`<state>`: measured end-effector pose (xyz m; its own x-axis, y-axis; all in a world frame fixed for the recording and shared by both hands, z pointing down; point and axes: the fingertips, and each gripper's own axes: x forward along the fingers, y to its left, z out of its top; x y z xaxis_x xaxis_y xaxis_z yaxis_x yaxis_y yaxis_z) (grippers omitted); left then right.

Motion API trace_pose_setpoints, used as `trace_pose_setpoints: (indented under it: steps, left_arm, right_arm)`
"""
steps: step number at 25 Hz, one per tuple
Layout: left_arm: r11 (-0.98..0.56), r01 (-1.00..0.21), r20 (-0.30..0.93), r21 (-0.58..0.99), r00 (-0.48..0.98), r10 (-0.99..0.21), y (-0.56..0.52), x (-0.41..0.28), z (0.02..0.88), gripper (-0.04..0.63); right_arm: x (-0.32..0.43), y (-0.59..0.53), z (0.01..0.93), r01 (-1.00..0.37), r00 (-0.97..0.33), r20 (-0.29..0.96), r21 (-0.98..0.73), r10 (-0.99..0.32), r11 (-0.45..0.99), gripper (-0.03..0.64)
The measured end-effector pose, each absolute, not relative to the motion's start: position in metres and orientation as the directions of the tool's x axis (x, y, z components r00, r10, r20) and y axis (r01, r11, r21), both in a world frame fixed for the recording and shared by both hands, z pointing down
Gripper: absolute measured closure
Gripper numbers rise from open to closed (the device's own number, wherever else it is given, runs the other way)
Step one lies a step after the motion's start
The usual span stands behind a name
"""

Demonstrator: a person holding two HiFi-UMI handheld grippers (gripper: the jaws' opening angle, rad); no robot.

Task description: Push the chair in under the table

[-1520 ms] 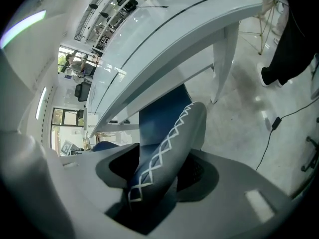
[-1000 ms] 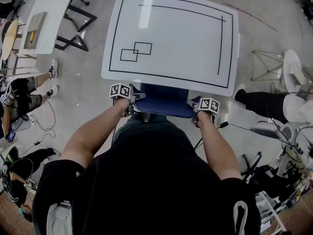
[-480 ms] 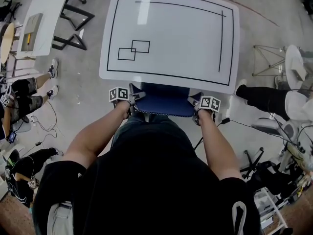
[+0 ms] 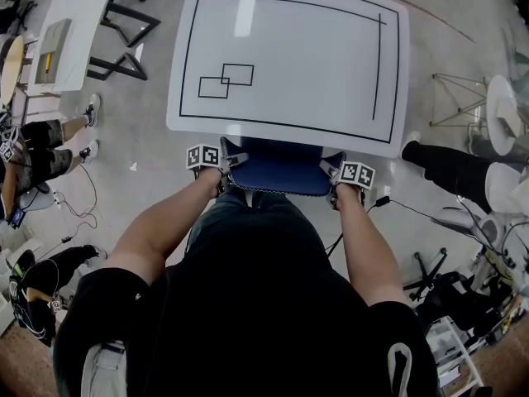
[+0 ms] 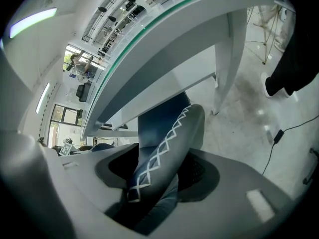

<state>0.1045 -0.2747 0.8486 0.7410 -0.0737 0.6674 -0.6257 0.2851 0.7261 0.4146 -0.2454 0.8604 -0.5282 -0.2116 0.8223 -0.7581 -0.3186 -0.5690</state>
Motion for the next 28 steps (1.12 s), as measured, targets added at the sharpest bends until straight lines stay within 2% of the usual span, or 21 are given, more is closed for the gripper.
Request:
trace_pose_setpoints:
  steps: [9,15,21,28]
  left_arm:
    - [0.293,-0.648,0.697,0.703,0.71,-0.103,-0.28,0.098,0.861,0.276]
    - [0.26,-0.682,0.719,0.684,0.691,-0.078,-0.287,0.105,0.869,0.289]
    - [0.275,-0.68,0.727,0.68,0.674,-0.13,-0.3,0.103,0.876,0.294]
    - [0.277,-0.686,0.734,0.673,0.667,-0.129,-0.304,0.104,0.879,0.294]
  right_arm:
    - [0.41,-0.245,0.871,-0.764,-0.523,0.823,-0.568,-0.221,-0.306,0.354]
    - [0.418,-0.257,0.881,-0.789,-0.514,0.834,-0.552,-0.203,-0.269,0.356]
    - [0.42,-0.268,0.887,-0.783,-0.515,0.828,-0.56,-0.222,-0.27,0.354]
    - [0.421,-0.274,0.895,-0.793,-0.503,0.832,-0.552,-0.234,-0.26,0.354]
